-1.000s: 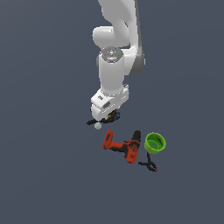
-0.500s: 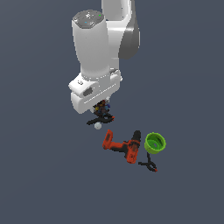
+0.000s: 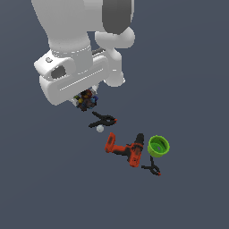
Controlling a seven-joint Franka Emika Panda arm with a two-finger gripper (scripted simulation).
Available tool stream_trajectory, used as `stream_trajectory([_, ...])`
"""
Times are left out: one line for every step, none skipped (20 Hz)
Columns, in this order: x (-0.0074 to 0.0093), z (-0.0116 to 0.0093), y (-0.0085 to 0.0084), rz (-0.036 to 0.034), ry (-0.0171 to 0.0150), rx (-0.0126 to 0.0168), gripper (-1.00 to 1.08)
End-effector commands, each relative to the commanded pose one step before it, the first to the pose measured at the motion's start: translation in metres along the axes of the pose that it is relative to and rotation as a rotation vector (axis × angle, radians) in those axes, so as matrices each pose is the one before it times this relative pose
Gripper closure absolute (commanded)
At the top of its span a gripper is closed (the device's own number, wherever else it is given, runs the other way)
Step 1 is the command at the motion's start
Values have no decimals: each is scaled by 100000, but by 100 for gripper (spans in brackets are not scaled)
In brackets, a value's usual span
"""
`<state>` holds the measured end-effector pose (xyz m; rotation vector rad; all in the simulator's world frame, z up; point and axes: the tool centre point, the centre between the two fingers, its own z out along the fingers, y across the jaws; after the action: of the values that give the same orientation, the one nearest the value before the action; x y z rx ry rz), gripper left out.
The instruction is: Pick up a designated object from a clutter of objects.
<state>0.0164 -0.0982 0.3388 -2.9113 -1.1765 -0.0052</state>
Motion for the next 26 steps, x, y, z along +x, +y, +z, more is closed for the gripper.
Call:
stream_trajectory([-234,-1900,1199,-47,-58,-29,108])
stream_trajectory([-86,-684,454,0,0,0,108])
stream_trajectory([-65,-646,446,15,-67,-6,108])
stream_trajectory([-78,-647,433,0,0,0,108])
stream_trajectory([-61,-615,425,10,-48,-3,108])
stream_trajectory([-71,-612,414,0,0,0,108])
stream_trajectory([-67,-596,404,0,0,0,108])
stream_trajectory([-63,-573,391,0,0,0,108])
stream_trajectory([-32,-510,371,16,-83,-4,108])
stream_trajectory([-51,-495,340,0,0,0,108])
stream_trajectory([-46,-456,316,0,0,0,108])
stream_trajectory([-40,-419,292,0,0,0,108])
stream_trajectory([-35,-385,269,0,0,0,108])
stream_trajectory([-9,-332,254,14,-68,1,108])
stream_trajectory([-27,-324,228,0,0,0,108])
stream_trajectory([-23,-294,208,0,0,0,108])
stream_trajectory([-20,-265,189,0,0,0,108])
stream_trajectory([-17,-237,169,0,0,0,108])
stream_trajectory([-13,-209,151,0,0,0,108])
stream_trajectory([-10,-183,133,0,0,0,108])
stream_trajectory([4,-139,125,17,-45,8,108])
stream_trajectory([-4,-133,99,0,0,0,108])
stream_trajectory([-2,-110,82,0,0,0,108])
stream_trajectory([0,-87,66,0,0,0,108])
stream_trajectory([1,-66,51,0,0,0,108])
stream_trajectory([1,-46,36,0,0,0,108])
